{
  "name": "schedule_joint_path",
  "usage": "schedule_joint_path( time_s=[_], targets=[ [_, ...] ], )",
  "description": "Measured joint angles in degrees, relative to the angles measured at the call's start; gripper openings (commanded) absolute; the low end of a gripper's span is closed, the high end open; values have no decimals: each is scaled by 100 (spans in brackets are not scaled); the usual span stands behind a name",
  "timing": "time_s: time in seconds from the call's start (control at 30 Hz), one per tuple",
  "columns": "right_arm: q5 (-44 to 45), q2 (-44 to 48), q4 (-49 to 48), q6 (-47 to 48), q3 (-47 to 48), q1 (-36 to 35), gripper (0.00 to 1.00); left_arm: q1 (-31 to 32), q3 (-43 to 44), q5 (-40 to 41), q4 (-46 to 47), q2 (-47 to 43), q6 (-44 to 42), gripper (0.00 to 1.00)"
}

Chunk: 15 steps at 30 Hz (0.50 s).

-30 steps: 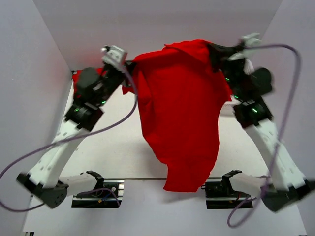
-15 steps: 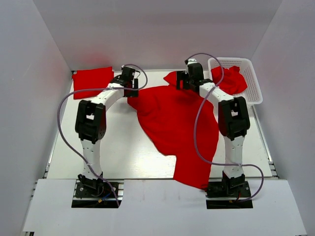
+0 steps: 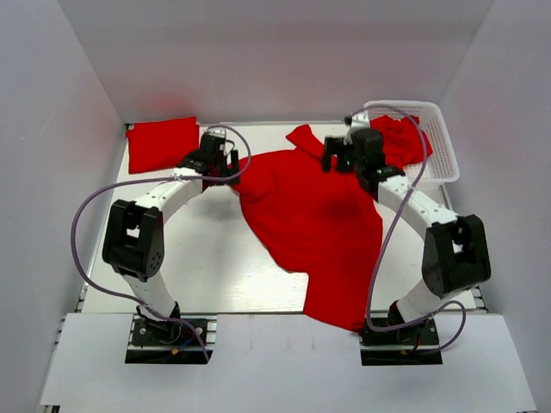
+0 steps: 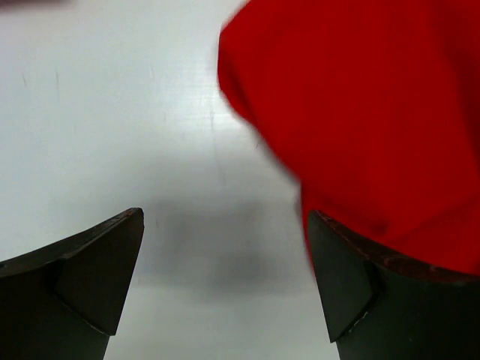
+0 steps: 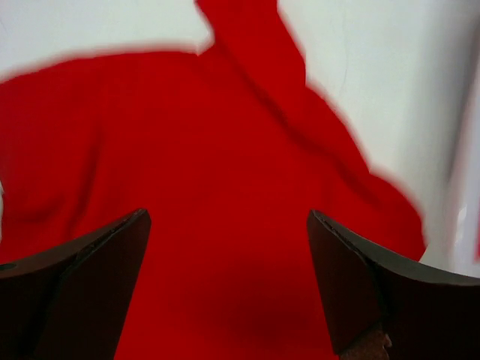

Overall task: Fold and stack the t-shirts
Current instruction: Flatten out the tshirt

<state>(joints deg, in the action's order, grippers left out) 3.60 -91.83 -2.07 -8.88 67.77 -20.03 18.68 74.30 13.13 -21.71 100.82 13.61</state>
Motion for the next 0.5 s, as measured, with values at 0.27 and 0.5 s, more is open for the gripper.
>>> schedule_joint_path(
  time_s=[0.27, 0.5],
  targets=[
    [-328, 525, 83, -420, -1805, -2, 90, 4, -813, -267, -4, -411, 251, 100],
    [-949, 334, -81, -553, -1906, -74, 90, -31, -813, -35, 11, -450, 466, 100]
  ],
)
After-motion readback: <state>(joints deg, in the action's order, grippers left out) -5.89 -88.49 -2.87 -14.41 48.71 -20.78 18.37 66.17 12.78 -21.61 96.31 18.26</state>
